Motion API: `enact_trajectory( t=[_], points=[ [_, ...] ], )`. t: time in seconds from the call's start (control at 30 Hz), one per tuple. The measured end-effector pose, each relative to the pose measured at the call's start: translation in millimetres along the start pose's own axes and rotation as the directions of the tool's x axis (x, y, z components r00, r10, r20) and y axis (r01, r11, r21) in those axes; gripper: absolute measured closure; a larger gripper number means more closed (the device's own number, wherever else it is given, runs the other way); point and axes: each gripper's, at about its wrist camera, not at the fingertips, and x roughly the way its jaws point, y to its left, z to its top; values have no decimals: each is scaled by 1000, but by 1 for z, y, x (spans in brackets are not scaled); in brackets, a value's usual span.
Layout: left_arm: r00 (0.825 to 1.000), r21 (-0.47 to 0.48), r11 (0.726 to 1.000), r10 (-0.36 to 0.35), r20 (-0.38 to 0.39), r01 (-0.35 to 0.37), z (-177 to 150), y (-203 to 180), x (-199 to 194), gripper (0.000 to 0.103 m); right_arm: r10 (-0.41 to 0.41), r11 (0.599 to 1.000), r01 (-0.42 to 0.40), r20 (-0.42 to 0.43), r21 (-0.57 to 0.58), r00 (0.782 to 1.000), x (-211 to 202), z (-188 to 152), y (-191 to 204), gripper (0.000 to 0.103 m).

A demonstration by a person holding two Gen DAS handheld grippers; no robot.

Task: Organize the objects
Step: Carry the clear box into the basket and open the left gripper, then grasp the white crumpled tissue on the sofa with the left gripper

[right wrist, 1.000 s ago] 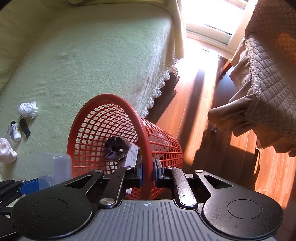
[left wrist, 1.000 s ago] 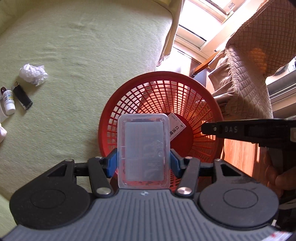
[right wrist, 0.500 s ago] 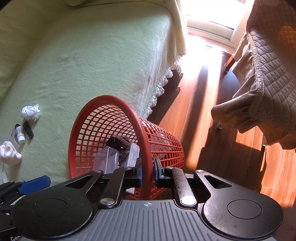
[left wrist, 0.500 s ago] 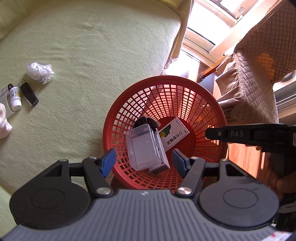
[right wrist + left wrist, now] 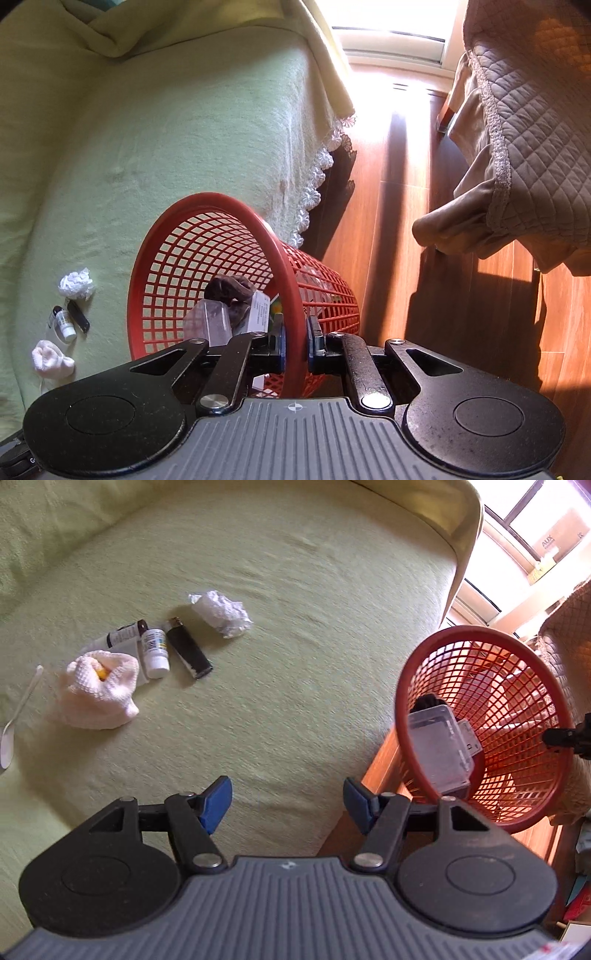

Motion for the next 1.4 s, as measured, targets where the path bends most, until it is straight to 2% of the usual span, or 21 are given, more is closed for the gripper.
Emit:
enact_trajectory(
  t=[0.2, 0.3, 0.4, 0.47, 0.57, 0.77, 1.03, 1.37, 1.4],
  points=[
    [999, -34, 999, 20, 32, -19, 27, 29, -9, 41, 43, 999, -44, 70, 21, 997, -26, 48, 34, 96],
    [996, -10, 998, 54, 67, -54, 45, 39, -11, 41, 46, 999, -44, 112, -19, 993, -30, 65, 67, 96],
    [994, 11, 998, 62, 89, -63, 63, 47, -7, 41, 7, 998, 0, 122, -63, 992, -17, 76, 99, 96],
    [994, 25, 998, 57, 96, -60, 71, 50, -2, 42, -57, 990, 80, 186, -115, 981, -16, 78, 117, 96],
    [994, 48, 997, 52, 94, -57, 79, 53, 9, 46, -69, 988, 92, 178, -124, 982, -14, 86, 132, 96],
    [996, 14, 999, 45, 75, -47, 90, 55, 25, 48, -92, 971, 122, 150, -208, 984, -8, 96, 145, 96],
    [995, -44, 997, 70, 71, -67, 111, 50, 46, 53, -111, 943, 147, 134, -298, 985, 3, 105, 153, 96],
    [996, -111, 991, 79, 47, -73, 142, 57, 75, 54, -94, 939, 127, 118, -318, 989, 7, 117, 150, 96],
    [996, -116, 990, 80, 44, -75, 144, 58, 77, 57, -93, 939, 126, 117, -320, 989, 6, 117, 151, 96]
  ],
)
